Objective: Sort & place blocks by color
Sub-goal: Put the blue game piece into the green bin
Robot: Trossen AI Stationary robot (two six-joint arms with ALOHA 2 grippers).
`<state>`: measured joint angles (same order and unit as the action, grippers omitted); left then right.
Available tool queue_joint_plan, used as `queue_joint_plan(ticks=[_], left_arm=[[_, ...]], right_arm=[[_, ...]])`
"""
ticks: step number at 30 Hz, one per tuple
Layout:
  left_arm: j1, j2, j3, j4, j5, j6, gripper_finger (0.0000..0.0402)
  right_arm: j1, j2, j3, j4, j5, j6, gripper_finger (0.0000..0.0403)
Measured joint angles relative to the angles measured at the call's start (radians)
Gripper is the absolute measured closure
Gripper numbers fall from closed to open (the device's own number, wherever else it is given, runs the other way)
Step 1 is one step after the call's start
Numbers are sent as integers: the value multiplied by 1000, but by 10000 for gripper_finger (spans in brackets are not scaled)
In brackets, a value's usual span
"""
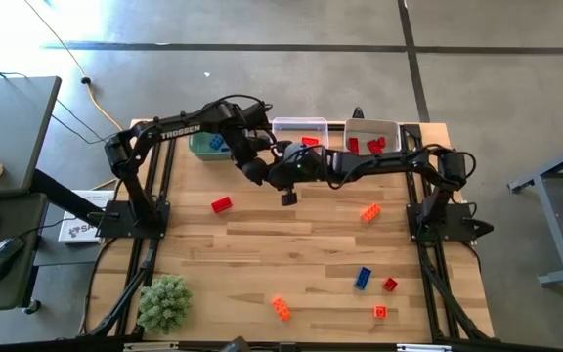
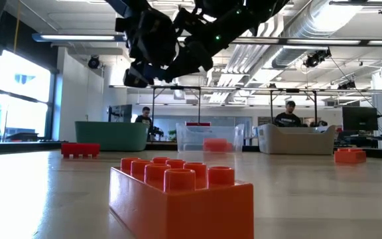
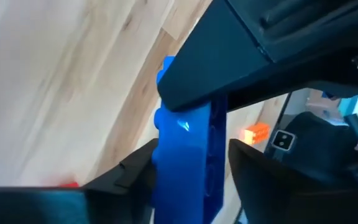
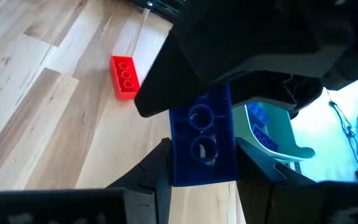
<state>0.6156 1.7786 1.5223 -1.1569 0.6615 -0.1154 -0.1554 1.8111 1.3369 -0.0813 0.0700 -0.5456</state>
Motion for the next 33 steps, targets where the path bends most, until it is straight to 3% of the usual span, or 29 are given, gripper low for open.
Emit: queue_joint_plan(ticks=[7, 17, 25, 33], left_arm=[[14, 0, 0, -2, 10, 79, 303], [46, 0, 0, 10, -10, 217, 313], [101, 0, 0, 14, -313, 261, 313], [188, 0, 0, 72, -650, 197, 313]], right_arm=[[4, 0, -1, 11, 40, 78, 289], [40, 0, -1, 17, 161, 254, 216], [71, 0, -1, 5, 292, 511, 205], [98, 0, -1, -6, 323, 655, 203]])
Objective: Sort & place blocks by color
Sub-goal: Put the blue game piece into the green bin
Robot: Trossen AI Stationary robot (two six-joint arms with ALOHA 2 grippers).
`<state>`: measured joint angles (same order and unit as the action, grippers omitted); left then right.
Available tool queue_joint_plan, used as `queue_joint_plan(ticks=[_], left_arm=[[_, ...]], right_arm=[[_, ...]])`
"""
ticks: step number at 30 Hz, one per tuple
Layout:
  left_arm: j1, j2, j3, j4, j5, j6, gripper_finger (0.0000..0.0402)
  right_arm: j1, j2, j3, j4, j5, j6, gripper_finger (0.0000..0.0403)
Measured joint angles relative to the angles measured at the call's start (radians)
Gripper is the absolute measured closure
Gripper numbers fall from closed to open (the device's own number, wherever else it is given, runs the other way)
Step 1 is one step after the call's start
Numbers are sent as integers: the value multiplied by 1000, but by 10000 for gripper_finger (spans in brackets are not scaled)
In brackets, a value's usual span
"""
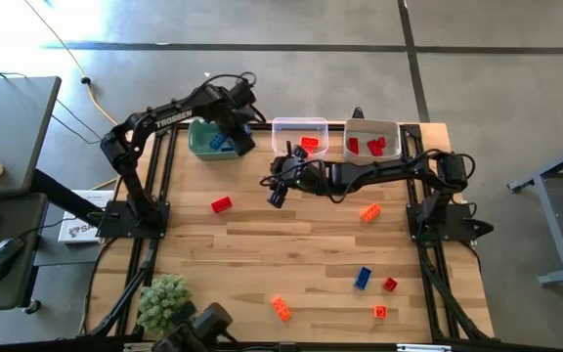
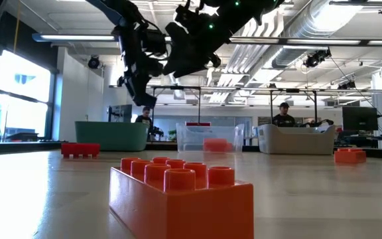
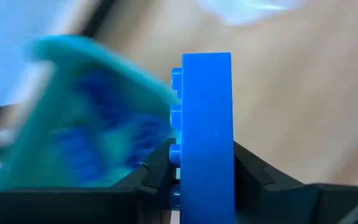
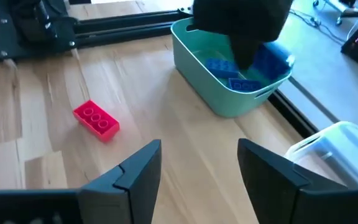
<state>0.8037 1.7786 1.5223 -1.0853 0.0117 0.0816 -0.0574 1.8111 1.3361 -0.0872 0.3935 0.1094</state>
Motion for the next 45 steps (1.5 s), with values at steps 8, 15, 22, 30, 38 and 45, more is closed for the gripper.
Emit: queue_joint_plan(ticks=[8, 15, 22, 30, 38, 45], left_arm=[[88, 0, 0, 20, -223, -35, 313], [141, 0, 0, 15, -188, -44, 312], [165, 0, 0, 15, -149, -44, 312], [166, 0, 0, 21, -151, -44, 294], [165, 0, 0, 43, -153, -44, 247], [165, 0, 0, 44, -154, -44, 222]], right_arm=[[1, 0, 0, -44, -4, 170, 203], [2, 0, 0, -242, -133, 541, 203], [41, 0, 0, -429, -214, 770, 203], [127, 0, 0, -639, -189, 1015, 203], [188, 0, 0, -905, -132, 1349, 203], [232, 0, 0, -1122, -72, 1675, 203]])
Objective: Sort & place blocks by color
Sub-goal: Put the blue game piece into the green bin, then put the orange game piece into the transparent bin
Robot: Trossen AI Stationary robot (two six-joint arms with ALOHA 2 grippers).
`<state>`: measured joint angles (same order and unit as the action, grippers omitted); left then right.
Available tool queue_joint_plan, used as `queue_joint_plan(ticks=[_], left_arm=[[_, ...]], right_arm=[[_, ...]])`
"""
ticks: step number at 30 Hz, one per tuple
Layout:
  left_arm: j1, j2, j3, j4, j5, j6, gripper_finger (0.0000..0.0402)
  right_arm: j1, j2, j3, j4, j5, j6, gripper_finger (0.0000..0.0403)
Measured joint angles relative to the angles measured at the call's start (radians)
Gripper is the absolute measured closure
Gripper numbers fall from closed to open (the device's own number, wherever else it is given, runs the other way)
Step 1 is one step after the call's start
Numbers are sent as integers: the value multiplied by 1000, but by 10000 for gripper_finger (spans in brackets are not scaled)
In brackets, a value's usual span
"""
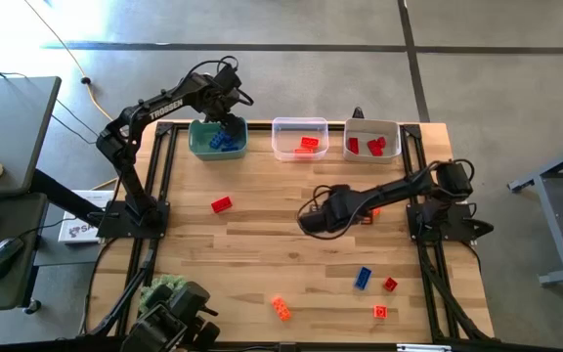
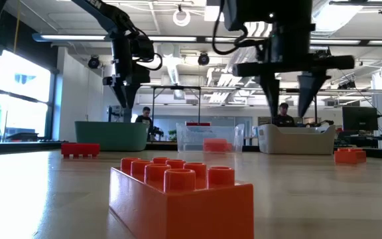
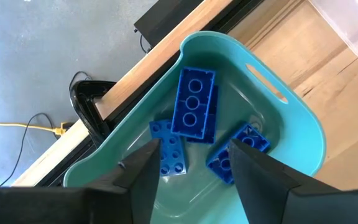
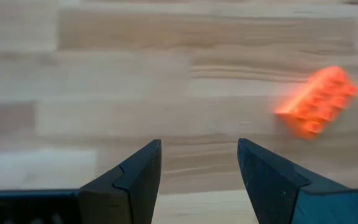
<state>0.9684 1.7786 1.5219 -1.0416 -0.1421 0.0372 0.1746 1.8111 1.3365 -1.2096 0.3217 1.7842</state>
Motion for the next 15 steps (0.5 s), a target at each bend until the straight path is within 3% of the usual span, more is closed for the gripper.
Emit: queue_joint_plan(ticks=[8, 15], left_arm=[[-1, 0, 0, 1, 0, 0, 220], [-1, 0, 0, 1, 0, 0, 220]], right_arm=[[33, 0, -14, -149, 24, 230, 203], [29, -1, -58, -314, -89, 235, 203]])
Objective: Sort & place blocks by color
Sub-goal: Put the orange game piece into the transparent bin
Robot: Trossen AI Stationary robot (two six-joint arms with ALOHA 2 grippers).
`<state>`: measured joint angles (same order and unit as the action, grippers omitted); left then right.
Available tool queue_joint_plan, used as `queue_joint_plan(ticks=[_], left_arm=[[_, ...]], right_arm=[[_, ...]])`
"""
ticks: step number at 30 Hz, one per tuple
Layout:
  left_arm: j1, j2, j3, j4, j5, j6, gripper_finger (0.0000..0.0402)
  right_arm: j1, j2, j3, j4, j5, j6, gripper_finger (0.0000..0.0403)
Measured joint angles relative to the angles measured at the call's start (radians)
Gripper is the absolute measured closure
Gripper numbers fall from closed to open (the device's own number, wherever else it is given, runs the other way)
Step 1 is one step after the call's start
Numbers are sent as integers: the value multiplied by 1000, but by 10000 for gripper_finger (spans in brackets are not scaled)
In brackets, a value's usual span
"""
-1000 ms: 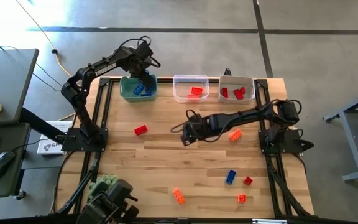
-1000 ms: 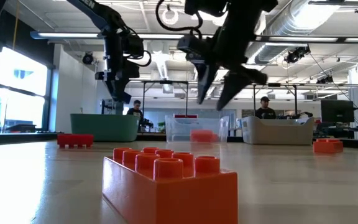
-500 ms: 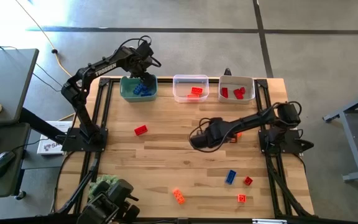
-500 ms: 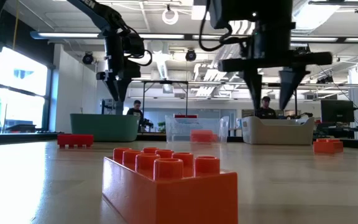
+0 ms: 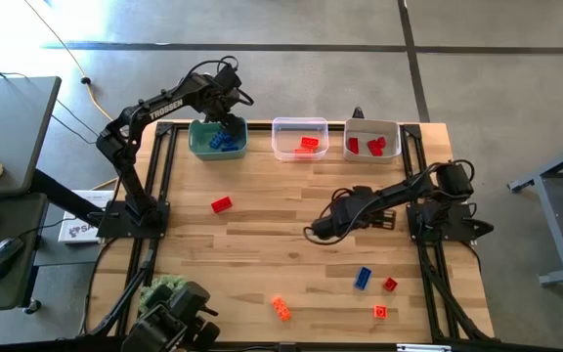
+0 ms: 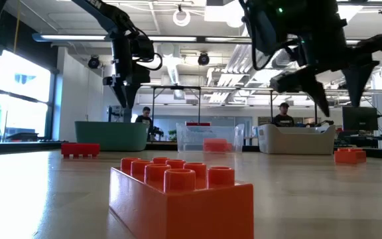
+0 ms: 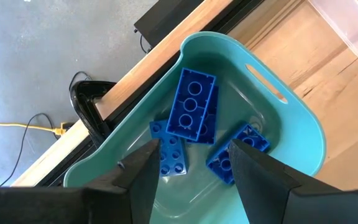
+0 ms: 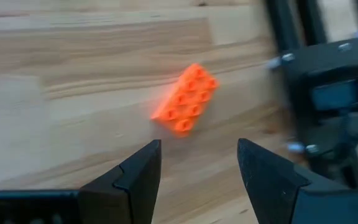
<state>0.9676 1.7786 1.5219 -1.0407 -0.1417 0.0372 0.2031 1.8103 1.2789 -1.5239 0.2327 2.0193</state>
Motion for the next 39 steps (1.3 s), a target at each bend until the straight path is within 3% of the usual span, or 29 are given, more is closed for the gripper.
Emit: queue_joint_plan(ticks=[9, 21, 29, 39], left_arm=[[0, 0, 0, 17, 0, -1, 220], [-1, 0, 0, 19, 2, -9, 222], [-1, 0, 0, 19, 0, -8, 222], [-8, 0, 0, 19, -2, -8, 222]], right_arm=[[3, -82, -39, -46, -18, -17, 203], [163, -338, -143, 107, -245, -43, 203], [303, -358, -143, 205, -390, -56, 203], [478, -346, -143, 426, -372, 105, 203]])
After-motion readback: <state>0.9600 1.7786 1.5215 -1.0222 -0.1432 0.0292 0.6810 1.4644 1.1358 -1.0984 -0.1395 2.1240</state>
